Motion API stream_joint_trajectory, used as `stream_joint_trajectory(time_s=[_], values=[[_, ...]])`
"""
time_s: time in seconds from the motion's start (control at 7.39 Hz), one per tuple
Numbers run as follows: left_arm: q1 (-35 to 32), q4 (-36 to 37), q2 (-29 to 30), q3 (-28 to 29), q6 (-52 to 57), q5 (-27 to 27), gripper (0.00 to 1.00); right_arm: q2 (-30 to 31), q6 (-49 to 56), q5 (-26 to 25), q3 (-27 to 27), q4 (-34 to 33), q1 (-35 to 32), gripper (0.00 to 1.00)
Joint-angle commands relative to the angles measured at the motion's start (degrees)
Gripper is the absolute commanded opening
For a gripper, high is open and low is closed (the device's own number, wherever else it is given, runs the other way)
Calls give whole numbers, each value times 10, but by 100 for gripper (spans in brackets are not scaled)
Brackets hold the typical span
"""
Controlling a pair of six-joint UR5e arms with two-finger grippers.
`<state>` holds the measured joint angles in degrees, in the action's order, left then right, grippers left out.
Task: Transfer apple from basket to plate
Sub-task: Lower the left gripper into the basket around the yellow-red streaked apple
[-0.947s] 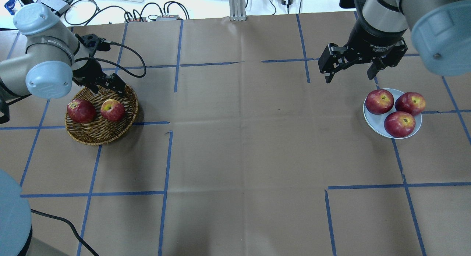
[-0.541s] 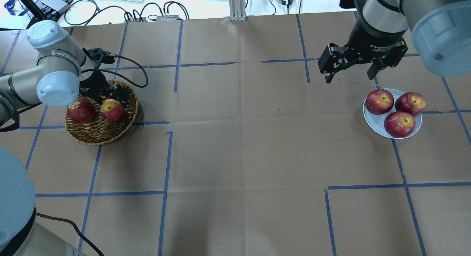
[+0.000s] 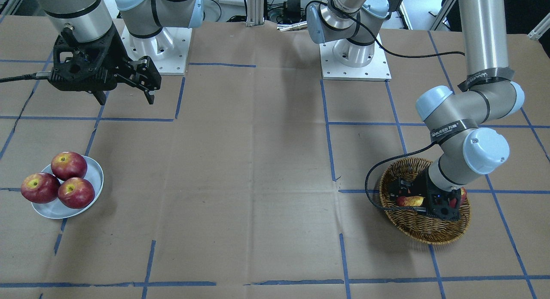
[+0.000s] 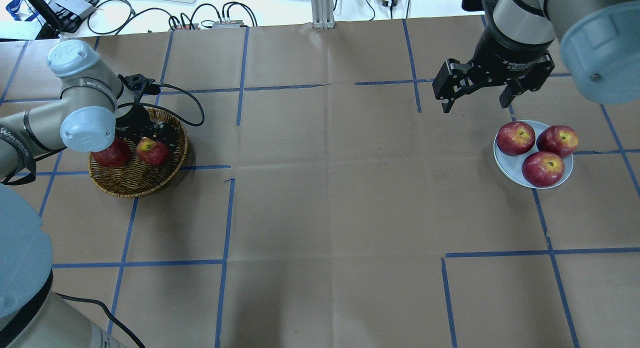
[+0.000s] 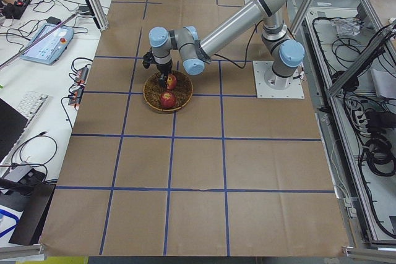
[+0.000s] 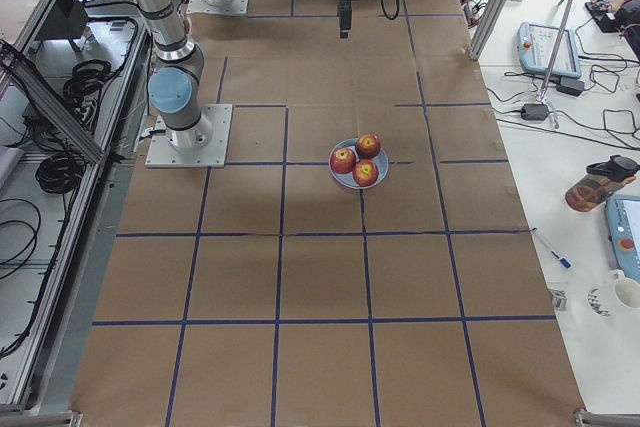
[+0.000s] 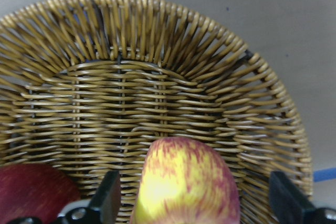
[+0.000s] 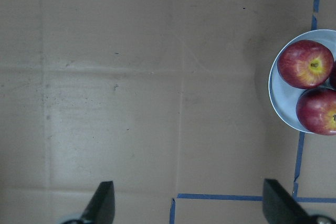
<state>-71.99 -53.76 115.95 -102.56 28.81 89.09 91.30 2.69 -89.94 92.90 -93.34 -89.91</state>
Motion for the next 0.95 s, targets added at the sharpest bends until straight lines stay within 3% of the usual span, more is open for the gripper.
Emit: stream_joint_trajectory(time_s=[0.0,0.27,0.41,0.81], values=[[0,15,8,-9,-1,-1,98,1,-1,0,0,0,-1,100],[0,72,8,-30,14,1,84,1,-1,-1,0,0,0,100],[0,73,8,-30,16,9,71,1,0,-1,0,0,0,100],[-2,48,-7,-29,12,29,55,1,0,-1,0,0,0,100]])
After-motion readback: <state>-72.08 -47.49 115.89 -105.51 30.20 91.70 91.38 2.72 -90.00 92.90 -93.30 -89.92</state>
